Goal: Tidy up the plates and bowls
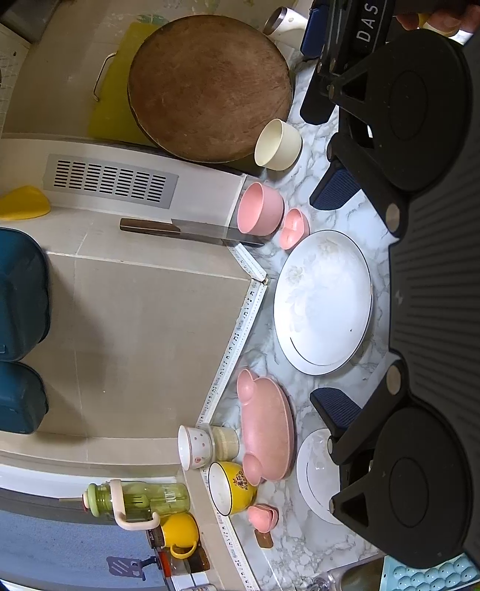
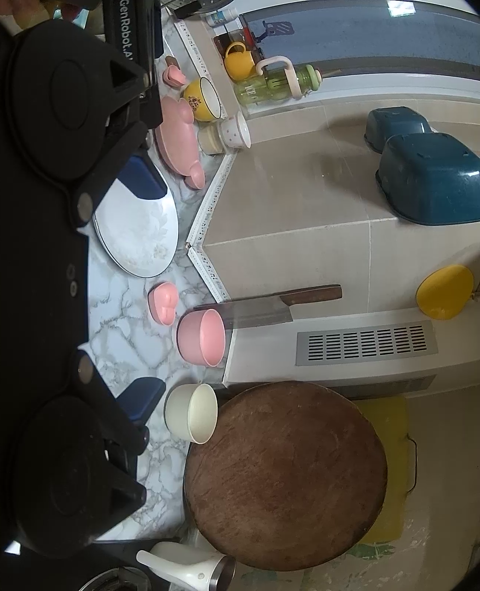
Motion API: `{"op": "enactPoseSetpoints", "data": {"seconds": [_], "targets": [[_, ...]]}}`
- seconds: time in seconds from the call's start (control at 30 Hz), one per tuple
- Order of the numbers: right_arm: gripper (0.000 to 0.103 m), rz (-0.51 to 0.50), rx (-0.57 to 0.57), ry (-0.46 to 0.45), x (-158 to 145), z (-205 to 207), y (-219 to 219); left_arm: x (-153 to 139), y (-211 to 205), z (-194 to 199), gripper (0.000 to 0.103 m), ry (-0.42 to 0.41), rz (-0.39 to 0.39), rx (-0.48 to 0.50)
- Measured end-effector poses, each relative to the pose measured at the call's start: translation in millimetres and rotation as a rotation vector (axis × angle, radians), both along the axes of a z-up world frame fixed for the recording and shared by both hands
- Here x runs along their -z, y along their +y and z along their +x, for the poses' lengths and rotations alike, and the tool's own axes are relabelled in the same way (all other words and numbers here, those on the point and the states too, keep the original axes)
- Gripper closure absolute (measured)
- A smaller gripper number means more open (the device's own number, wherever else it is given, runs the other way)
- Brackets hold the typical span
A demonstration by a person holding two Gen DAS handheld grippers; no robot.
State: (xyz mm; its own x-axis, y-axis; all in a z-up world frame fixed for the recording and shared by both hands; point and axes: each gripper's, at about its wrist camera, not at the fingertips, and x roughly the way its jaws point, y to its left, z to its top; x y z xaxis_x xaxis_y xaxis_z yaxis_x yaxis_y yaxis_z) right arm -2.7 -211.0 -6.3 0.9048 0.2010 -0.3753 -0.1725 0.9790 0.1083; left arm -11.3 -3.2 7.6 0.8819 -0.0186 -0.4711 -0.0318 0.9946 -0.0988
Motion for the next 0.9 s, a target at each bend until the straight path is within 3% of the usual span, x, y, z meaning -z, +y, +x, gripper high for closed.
{"op": "enactPoseSetpoints", "data": {"seconds": [0.4, 0.9], "targets": [[0.0, -0.007, 0.0, 0.0, 1.6, 5.8, 2.7, 0.8, 2.5, 1.1, 0.0, -0.012, -0.005, 0.001], [0.0, -0.004, 0.008, 0.058, 8.9, 44.2, 19.9, 11.3, 19.3, 35.6, 0.0, 0.024, 0.004, 0.0]]}}
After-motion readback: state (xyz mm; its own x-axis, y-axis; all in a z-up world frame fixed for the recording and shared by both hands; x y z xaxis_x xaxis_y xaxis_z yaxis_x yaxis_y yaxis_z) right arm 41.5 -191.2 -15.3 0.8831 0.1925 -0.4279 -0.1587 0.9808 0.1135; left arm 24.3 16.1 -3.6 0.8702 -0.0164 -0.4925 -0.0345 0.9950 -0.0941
